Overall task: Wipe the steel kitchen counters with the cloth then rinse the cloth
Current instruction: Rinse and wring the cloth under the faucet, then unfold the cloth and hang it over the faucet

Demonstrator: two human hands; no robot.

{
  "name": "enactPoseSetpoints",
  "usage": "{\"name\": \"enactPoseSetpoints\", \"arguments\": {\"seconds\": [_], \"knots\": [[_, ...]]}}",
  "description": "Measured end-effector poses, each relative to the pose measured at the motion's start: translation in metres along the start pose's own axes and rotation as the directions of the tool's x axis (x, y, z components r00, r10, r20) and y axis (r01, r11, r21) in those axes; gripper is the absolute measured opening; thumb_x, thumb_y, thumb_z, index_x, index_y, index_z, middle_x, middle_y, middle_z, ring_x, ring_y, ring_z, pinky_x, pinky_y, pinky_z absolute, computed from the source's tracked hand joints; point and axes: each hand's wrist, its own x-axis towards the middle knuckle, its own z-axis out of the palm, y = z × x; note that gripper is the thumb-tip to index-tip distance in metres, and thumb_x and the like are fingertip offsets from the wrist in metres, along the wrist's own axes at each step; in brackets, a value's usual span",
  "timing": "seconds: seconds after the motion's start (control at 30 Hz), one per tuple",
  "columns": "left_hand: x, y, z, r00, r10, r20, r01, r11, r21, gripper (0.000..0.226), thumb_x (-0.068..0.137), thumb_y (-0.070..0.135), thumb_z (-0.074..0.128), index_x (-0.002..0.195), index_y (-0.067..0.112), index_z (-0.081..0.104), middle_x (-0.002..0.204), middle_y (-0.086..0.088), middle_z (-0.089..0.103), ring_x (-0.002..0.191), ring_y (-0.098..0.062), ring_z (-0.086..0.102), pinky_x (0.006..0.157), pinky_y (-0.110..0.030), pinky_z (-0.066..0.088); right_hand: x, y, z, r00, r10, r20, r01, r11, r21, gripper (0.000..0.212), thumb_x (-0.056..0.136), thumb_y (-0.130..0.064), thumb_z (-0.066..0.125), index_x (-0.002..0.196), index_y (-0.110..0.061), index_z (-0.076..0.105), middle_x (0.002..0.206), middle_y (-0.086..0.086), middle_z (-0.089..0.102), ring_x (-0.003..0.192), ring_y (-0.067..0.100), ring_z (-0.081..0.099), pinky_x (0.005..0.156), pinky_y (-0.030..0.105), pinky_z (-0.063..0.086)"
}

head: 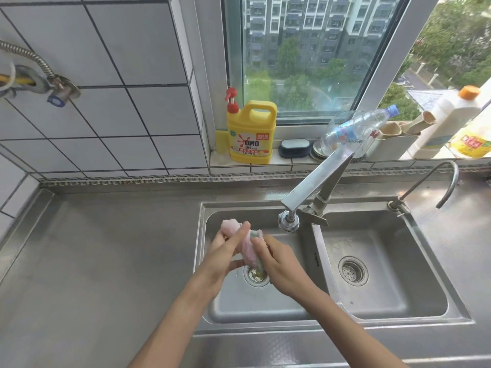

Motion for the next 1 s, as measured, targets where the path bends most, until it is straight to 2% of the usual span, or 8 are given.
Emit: {"name": "enactPoseSetpoints", "arguments": {"seconds": [0.1, 0.2, 0.33, 0.47, 0.67, 0.8, 0.87, 1.0], "knots": [[-0.005, -0.005, 0.005, 0.997, -0.013, -0.074, 0.013, 1.000, 0.003, 0.062, 0.071, 0.047, 0.086, 0.121, 0.021, 0.060, 0.099, -0.002, 0.080, 0.089, -0.013, 0.077, 0.074, -0.035, 0.064, -0.009, -0.001, 0.003, 0.998, -0.049, -0.030, 0.044, 0.989, -0.144, 0.041, 0.112, -0.039, 0.036, 0.079, -0.018, 0.047, 0.071, -0.005, 0.052, 0.069, 0.021, 0.047, 0.069, 0.047, 0.042], [-0.004, -0.005, 0.003, 0.996, 0.009, -0.093, -0.005, 0.999, 0.043, 0.052, 0.082, 0.022, 0.086, 0.126, 0.009, 0.060, 0.105, -0.009, 0.080, 0.091, -0.019, 0.077, 0.079, -0.036, 0.064, -0.013, -0.001, 0.003, 0.995, -0.025, -0.101, 0.008, 0.986, -0.164, 0.042, 0.112, -0.038, 0.036, 0.076, -0.018, 0.046, 0.073, -0.002, 0.053, 0.071, 0.022, 0.048, 0.070, 0.046, 0.041], [-0.008, 0.002, -0.013, 0.998, 0.061, -0.024, -0.059, 0.995, 0.077, 0.050, 0.082, -0.001, 0.082, 0.126, -0.002, 0.059, 0.117, -0.030, 0.072, 0.101, -0.041, 0.076, 0.085, -0.041, 0.065, -0.008, -0.009, -0.003, 0.975, 0.047, -0.217, -0.021, 0.992, 0.123, 0.048, 0.111, -0.031, 0.044, 0.069, -0.012, 0.055, 0.064, -0.008, 0.050, 0.062, 0.012, 0.044, 0.063, 0.039, 0.038], [-0.010, 0.005, -0.033, 0.990, 0.126, 0.057, -0.129, 0.990, 0.058, 0.060, 0.070, -0.001, 0.075, 0.128, 0.014, 0.066, 0.113, -0.009, 0.076, 0.100, -0.021, 0.074, 0.077, -0.033, 0.064, -0.003, -0.013, -0.010, 0.971, 0.101, -0.218, -0.010, 0.923, 0.384, 0.046, 0.111, -0.033, 0.047, 0.092, -0.001, 0.074, 0.074, -0.003, 0.064, 0.068, 0.005, 0.053, 0.063, 0.024, 0.043], [-0.003, 0.002, -0.055, 0.983, 0.171, -0.063, -0.149, 0.951, 0.270, 0.045, 0.088, -0.015, 0.059, 0.114, 0.020, 0.070, 0.102, 0.000, 0.076, 0.095, -0.018, 0.069, 0.072, -0.018, 0.058, -0.001, -0.014, -0.018, 0.989, 0.097, -0.116, -0.007, 0.796, 0.605, 0.039, 0.110, -0.029, 0.050, 0.099, -0.007, 0.081, 0.101, 0.013, 0.081, 0.090, 0.016, 0.071, 0.086, 0.031, 0.059], [-0.002, 0.002, -0.059, 0.919, 0.395, 0.010, -0.298, 0.676, 0.675, 0.055, 0.088, -0.006, 0.066, 0.130, 0.030, 0.064, 0.114, 0.010, 0.071, 0.085, 0.010, 0.067, 0.075, -0.003, 0.047, -0.002, -0.017, -0.016, 0.989, 0.058, -0.135, 0.024, 0.842, 0.539, 0.035, 0.110, -0.027, 0.052, 0.102, -0.012, 0.082, 0.096, 0.014, 0.080, 0.085, 0.019, 0.073, 0.080, 0.041, 0.062], [-0.001, -0.001, -0.057, 0.886, 0.458, 0.068, -0.340, 0.544, 0.767, 0.065, 0.087, 0.008, 0.075, 0.144, 0.033, 0.057, 0.124, 0.013, 0.066, 0.100, 0.008, 0.064, 0.084, -0.006, 0.047, -0.001, -0.020, -0.016, 0.990, 0.045, -0.132, 0.033, 0.842, 0.539, 0.033, 0.109, -0.028, 0.053, 0.104, -0.012, 0.081, 0.096, 0.019, 0.078, 0.084, 0.020, 0.072, 0.079, 0.042, 0.062], [0.004, -0.005, -0.046, 0.862, 0.489, 0.134, -0.444, 0.601, 0.665, 0.080, 0.083, 0.026, 0.087, 0.152, 0.033, 0.048, 0.147, 0.017, 0.052, 0.131, 0.004, 0.053, 0.099, -0.011, 0.047, 0.001, -0.030, -0.020, 0.998, 0.009, -0.061, 0.028, 0.818, 0.575, 0.029, 0.108, -0.028, 0.056, 0.108, -0.013, 0.080, 0.098, 0.019, 0.079, 0.088, 0.026, 0.076, 0.081, 0.037, 0.063]]}}
